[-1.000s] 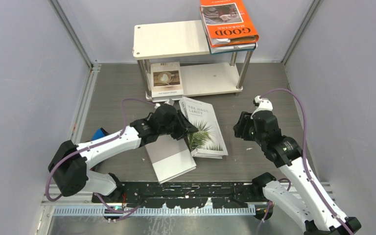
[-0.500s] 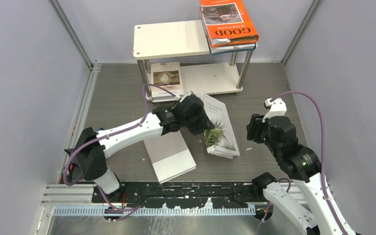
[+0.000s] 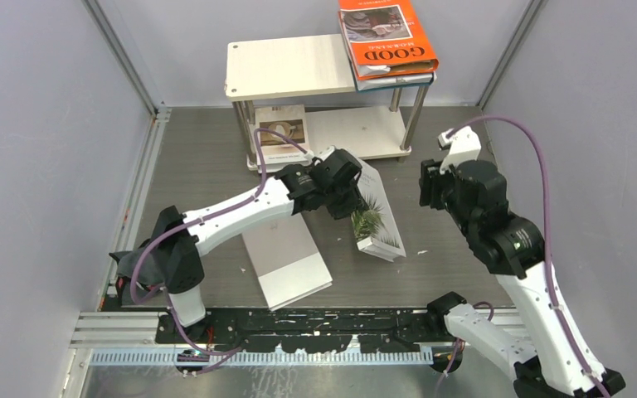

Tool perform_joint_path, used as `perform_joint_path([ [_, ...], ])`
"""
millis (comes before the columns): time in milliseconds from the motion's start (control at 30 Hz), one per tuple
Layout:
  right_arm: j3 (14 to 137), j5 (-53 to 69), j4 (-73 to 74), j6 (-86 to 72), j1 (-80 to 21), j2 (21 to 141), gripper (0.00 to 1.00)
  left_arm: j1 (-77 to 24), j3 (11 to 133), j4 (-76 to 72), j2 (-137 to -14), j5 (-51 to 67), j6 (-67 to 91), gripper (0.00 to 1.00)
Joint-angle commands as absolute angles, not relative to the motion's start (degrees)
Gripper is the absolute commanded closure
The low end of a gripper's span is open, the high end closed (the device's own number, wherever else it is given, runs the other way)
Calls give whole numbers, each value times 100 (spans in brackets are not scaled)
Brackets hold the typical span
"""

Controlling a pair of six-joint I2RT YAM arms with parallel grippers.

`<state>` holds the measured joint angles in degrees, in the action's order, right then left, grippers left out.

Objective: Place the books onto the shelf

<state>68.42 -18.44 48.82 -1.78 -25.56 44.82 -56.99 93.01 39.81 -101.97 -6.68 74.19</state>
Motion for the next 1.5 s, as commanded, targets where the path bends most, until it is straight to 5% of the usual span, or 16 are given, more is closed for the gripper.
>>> perform_joint_path([
  [0, 7578, -1926, 4035, 324, -2605, 5167, 44, -5625, 9830, 4108, -10170, -812, 7211, 67],
  [467, 8578, -2796, 3345, 1179, -3712, 6580, 44, -5135, 10220, 4579, -10299, -536, 6827, 67],
  [867, 7314, -4953, 3068, 1342, -6053, 5741, 41, -4722, 10254, 4596, -10214, -284, 6656, 67],
  [933, 7088, -5432, 3099, 1226, -6507, 5633, 32, -4658, 10309, 4634, -10233, -259, 6621, 67],
  [1300, 6464, -6898, 3500, 88, -8471, 5546, 25, -4444, 10726, 4851, -10316, -157, 6521, 67],
  [1367, 6326, -6957, 3569, -185, -8630, 5541, 16, -4435, 10817, 4920, -10335, -153, 6501, 67],
  [1467, 6210, -6984, 3629, -471, -8810, 5589, 15, -4417, 10889, 4976, -10357, -149, 6496, 66],
])
